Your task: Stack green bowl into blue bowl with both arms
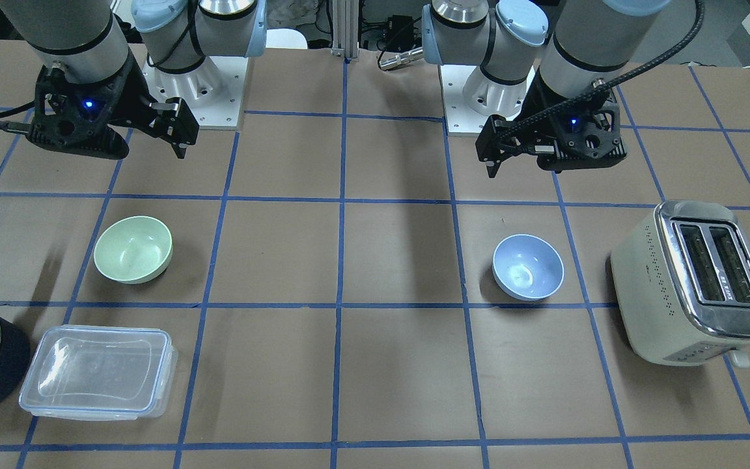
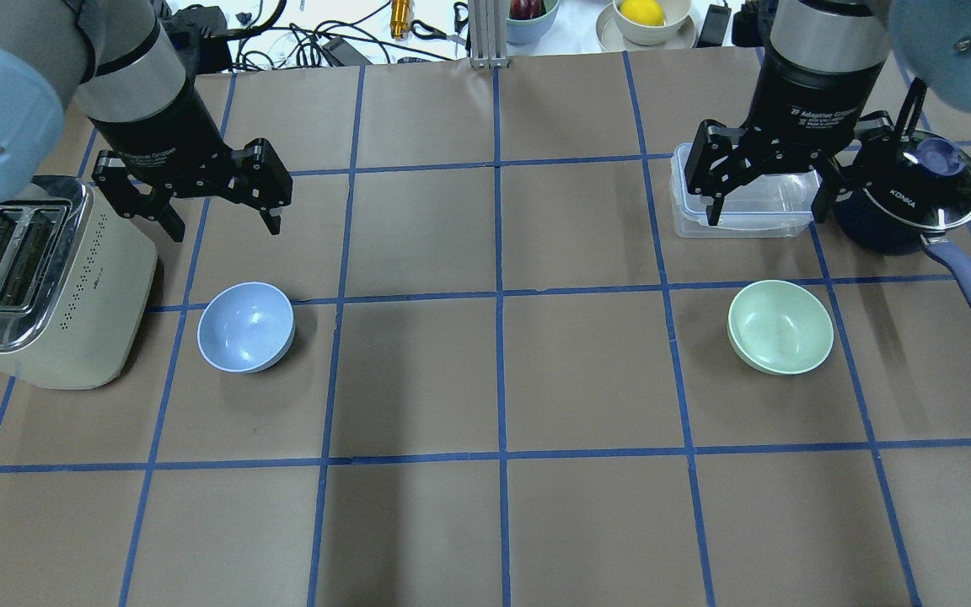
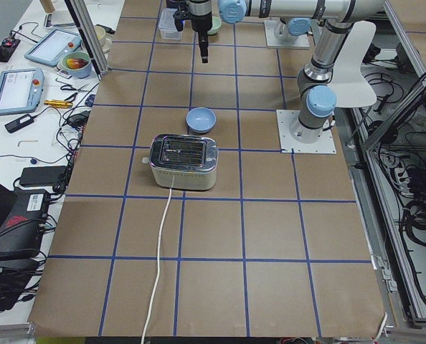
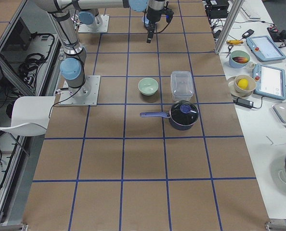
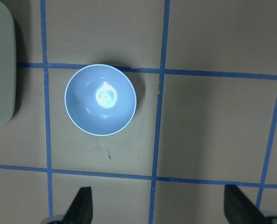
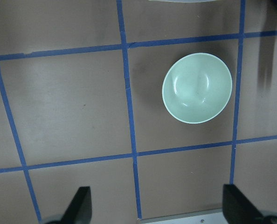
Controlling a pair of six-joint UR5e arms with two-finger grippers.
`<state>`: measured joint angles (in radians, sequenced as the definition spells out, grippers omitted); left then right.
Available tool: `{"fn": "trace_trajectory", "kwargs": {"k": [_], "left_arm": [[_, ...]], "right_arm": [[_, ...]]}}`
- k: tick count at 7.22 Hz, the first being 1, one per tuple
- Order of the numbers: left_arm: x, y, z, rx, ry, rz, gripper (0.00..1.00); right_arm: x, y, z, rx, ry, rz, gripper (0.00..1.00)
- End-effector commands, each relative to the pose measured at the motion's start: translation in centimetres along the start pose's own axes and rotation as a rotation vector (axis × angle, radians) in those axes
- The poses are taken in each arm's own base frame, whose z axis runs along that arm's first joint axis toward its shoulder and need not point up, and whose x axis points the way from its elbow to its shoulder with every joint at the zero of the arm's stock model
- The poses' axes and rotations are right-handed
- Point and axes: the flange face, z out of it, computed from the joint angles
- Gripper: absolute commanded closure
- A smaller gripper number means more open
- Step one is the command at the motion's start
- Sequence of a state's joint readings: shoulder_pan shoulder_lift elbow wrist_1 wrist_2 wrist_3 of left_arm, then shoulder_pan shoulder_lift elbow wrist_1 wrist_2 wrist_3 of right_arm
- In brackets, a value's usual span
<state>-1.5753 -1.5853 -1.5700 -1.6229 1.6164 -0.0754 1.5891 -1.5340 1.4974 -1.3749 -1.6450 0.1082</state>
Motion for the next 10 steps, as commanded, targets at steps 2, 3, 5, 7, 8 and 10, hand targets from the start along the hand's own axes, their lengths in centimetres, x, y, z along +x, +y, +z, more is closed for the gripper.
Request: {"fn": "trace_trajectory", "kwargs": {"k": [2,3,5,7,8,10], "left_arm": [[-0.4,-0.2,-0.5,0.035,-0.041,0.000,0.00],[-0.4,-0.2,0.2,0.022,-0.048,0.002,0.00],[-0.3,-0.4,0.9,-0.009,-0.046,0.006,0.00],[-0.4,0.4,0.7,-0.071,-0.041,0.038,0.00],[-0.3,1.4,-0.7,-0.087,-0.041,0.094,0.00],[-0.3,1.0,-2.7,-0.117,-0.038,0.101,0.00]], "right_arm": [[0.1,-0.4,0.2,0.002,0.004,0.001,0.00],[0.0,-0.4,0.2,0.000,0.001,0.002,0.00],[-0.2,-0.2,-0.1,0.006,-0.001,0.004,0.00],[-0.2,-0.3,0.0,-0.002,-0.006,-0.009,0.00],[-0.2,-0.3,-0.1,0.000,-0.010,-0.010,0.00],[-0.4,0.1,-0.5,0.010,-0.024,-0.014,0.00]]}}
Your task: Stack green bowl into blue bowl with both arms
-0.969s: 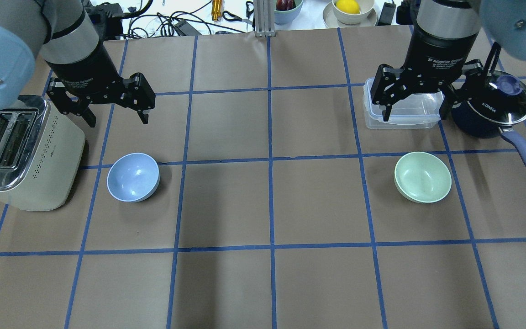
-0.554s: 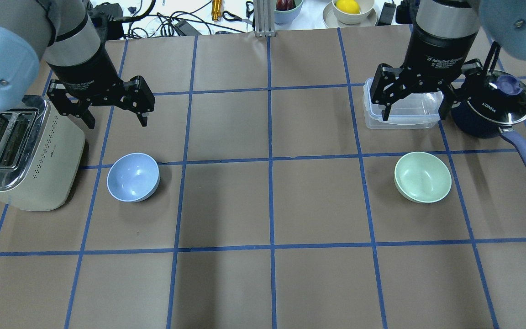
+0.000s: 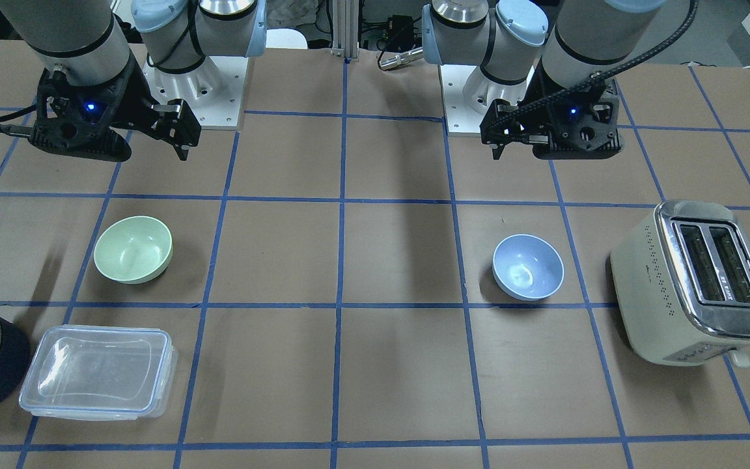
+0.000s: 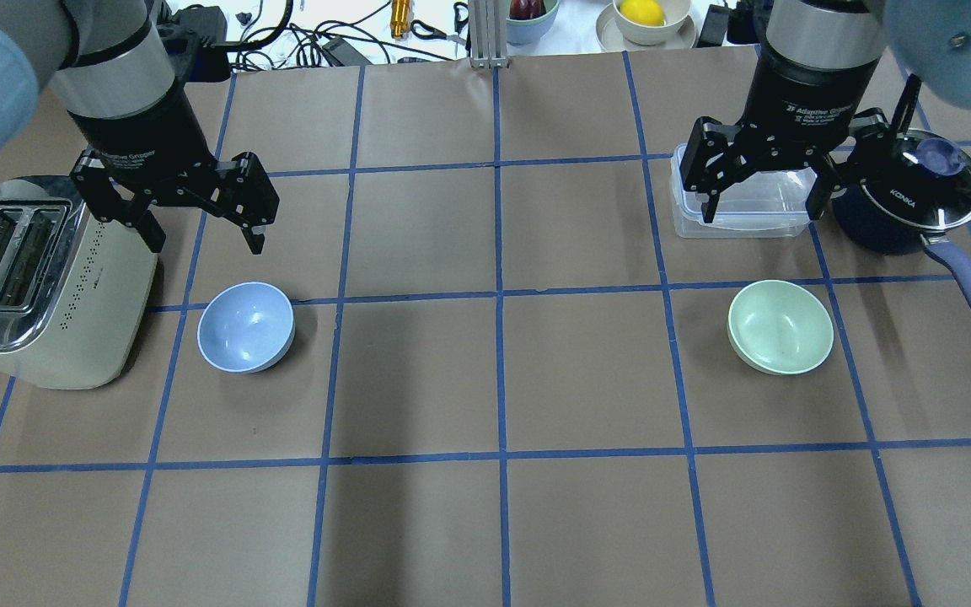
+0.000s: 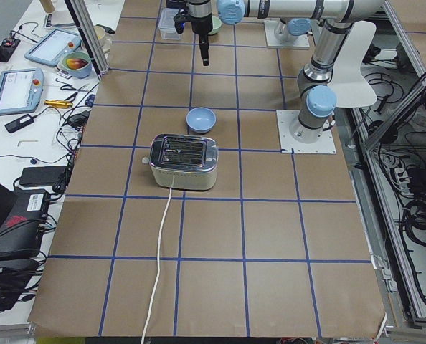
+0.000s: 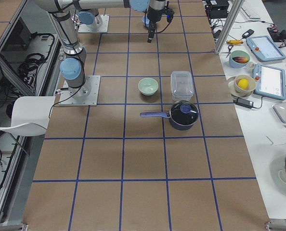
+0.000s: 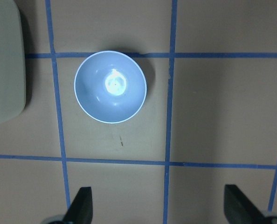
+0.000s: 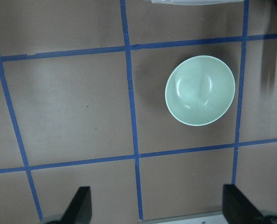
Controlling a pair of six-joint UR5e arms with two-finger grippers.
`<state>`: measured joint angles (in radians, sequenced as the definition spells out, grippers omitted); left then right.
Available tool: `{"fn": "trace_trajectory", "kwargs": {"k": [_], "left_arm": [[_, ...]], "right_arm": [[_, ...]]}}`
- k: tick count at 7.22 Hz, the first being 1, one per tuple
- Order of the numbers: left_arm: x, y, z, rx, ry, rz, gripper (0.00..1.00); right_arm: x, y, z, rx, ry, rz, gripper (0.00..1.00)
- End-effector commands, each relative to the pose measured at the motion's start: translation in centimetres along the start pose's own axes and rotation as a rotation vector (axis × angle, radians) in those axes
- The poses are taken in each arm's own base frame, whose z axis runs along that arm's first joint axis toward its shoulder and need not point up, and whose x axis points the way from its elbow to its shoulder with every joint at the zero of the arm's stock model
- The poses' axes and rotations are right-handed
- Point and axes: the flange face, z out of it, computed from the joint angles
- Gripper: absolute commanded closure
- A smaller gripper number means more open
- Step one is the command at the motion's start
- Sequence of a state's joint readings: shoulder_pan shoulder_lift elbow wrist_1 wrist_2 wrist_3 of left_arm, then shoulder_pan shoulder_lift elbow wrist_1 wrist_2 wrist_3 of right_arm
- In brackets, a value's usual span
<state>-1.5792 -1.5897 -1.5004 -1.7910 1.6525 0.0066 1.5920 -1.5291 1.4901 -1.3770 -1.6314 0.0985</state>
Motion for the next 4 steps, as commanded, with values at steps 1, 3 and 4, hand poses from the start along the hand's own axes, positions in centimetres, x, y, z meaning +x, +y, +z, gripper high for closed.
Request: {"fn": "trace_trajectory", "kwargs": {"k": [1,3,4], "left_arm": [[0.2,0.1,-0.9,-0.019,0.003,0.014,0.00],[0.4,-0.5,-0.1,-0.033,0.083,0.000,0.00],[0.4,-0.8,0.6,-0.038,0.081,0.005,0.00]], "right_arm": [[-0.2,0.3,-0.3,0.007,-0.020,-0.002,0.00],[-0.7,0.4,-0.5,0.005,-0.059,-0.006,0.00],[-0.7,0.4,-0.5,0.005,-0.058,-0.008,0.00]]}}
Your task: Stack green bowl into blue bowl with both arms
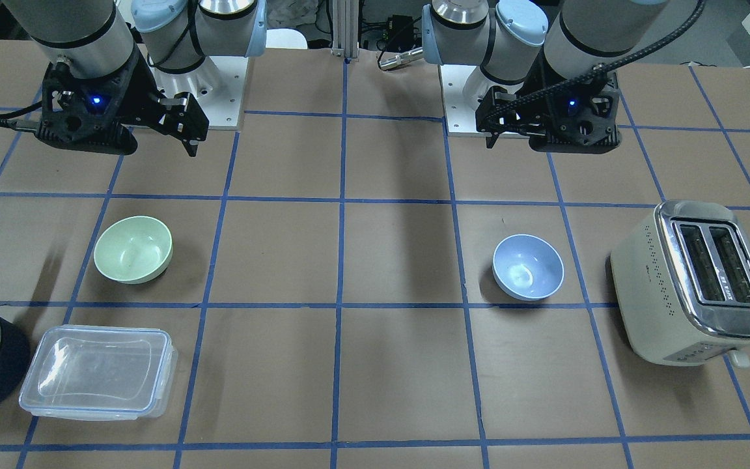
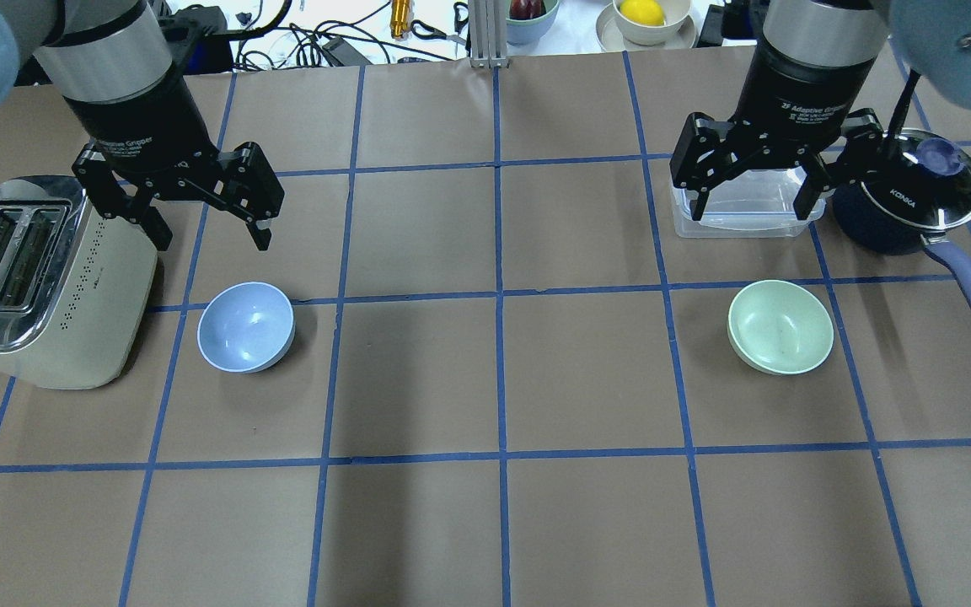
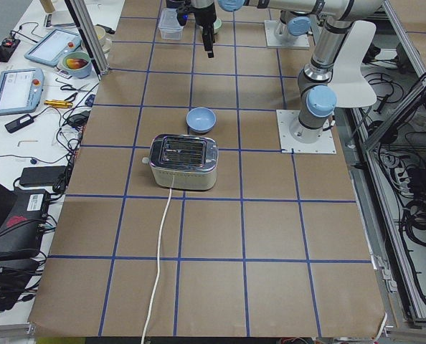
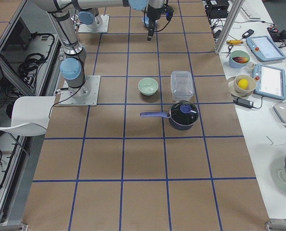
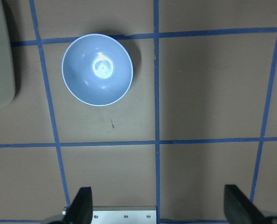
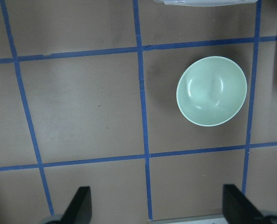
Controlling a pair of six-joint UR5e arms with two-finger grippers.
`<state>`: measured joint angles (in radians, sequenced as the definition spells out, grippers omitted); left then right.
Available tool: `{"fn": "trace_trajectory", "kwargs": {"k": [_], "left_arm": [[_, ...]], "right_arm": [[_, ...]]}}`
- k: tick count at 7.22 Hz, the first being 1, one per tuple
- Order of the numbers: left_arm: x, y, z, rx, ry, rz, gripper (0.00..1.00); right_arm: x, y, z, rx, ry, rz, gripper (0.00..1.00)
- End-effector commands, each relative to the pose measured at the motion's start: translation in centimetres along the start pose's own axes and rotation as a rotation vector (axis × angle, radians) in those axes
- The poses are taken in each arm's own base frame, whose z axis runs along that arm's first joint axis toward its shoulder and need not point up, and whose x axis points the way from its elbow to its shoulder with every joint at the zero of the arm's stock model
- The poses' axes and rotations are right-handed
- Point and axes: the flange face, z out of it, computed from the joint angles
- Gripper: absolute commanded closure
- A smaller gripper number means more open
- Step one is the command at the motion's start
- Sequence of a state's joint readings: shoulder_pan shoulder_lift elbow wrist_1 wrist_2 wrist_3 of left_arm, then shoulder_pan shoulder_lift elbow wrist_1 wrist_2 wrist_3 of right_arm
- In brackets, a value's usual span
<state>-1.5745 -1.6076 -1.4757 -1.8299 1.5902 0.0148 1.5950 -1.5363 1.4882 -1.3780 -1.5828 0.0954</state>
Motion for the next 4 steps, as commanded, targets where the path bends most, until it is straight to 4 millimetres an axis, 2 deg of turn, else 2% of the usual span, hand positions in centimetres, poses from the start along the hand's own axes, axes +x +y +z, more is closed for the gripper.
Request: {"fn": "trace_trajectory", "kwargs": {"k": [1,4], "left_arm": [[0.01,-0.98,1.34,0.023,0.018,-0.006,0.00],[0.02,-1.17,2.27,0.018,0.011,-0.013,0.00]], "right_arm": [[-0.10,0.04,-0.06,0.001,-0.009,-0.016,0.00],[0.02,-0.11,0.21,-0.002,0.005,-0.019,0.00]]}}
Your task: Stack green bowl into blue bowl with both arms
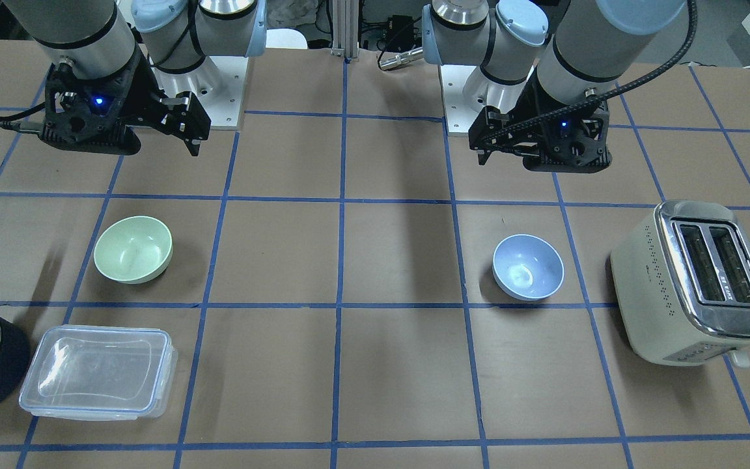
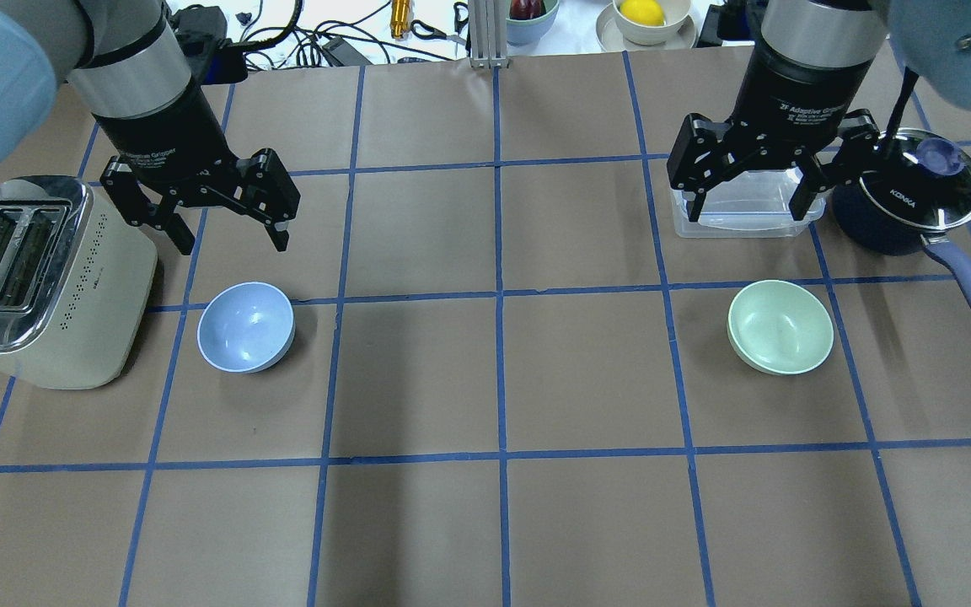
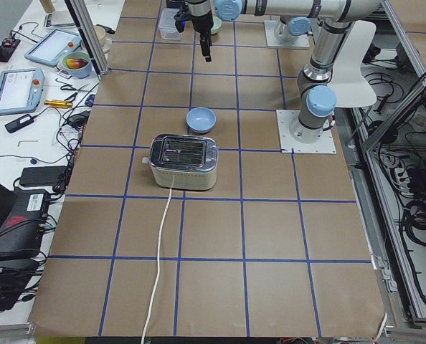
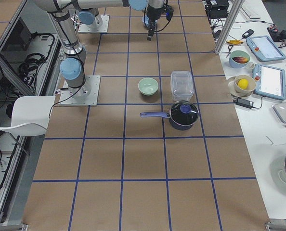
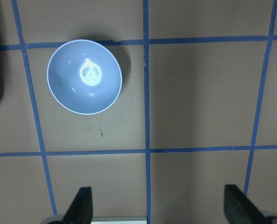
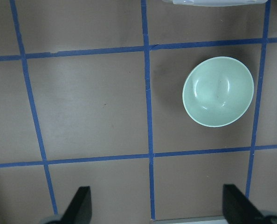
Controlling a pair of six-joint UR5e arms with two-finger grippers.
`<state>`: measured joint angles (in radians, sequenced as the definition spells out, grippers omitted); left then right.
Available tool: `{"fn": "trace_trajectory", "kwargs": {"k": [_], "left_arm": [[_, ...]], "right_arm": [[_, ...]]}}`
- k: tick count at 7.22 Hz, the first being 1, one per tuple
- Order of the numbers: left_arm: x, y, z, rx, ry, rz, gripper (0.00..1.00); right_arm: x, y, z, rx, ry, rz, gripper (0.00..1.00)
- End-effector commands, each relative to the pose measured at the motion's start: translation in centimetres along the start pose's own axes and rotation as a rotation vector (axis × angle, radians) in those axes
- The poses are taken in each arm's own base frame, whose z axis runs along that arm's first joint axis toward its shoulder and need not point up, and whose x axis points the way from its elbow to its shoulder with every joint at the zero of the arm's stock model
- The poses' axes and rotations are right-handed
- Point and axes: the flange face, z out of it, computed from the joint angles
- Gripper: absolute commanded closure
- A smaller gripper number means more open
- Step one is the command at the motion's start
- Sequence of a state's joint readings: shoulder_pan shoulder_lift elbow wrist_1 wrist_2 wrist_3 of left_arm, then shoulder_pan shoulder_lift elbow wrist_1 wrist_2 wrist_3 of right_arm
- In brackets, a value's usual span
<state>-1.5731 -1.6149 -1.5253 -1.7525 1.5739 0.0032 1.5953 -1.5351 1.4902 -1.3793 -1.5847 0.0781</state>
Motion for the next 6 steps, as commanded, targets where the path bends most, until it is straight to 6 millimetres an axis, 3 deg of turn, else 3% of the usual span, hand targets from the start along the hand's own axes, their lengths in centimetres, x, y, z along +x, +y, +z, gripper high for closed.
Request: {"fn": "trace_trajectory", "kwargs": {"k": [1,3,6], "left_arm": [[-0.8,-0.6,0.7,-0.010,-0.003,-0.007,0.00],[-5.1,-3.1,4.7,-0.014,0.013,-0.086,0.00],[-9.1,-4.7,10.9,0.005,0.020,-0.151,0.00]], "right_arm": [[0.0,-0.1,0.1,-0.002,0.005,-0.001,0.00],[0.0,-0.3,0.3,-0.002,0.005,-0.003,0.00],[0.1,-0.3,0.3,-0.003,0.012,-0.003,0.00]]}}
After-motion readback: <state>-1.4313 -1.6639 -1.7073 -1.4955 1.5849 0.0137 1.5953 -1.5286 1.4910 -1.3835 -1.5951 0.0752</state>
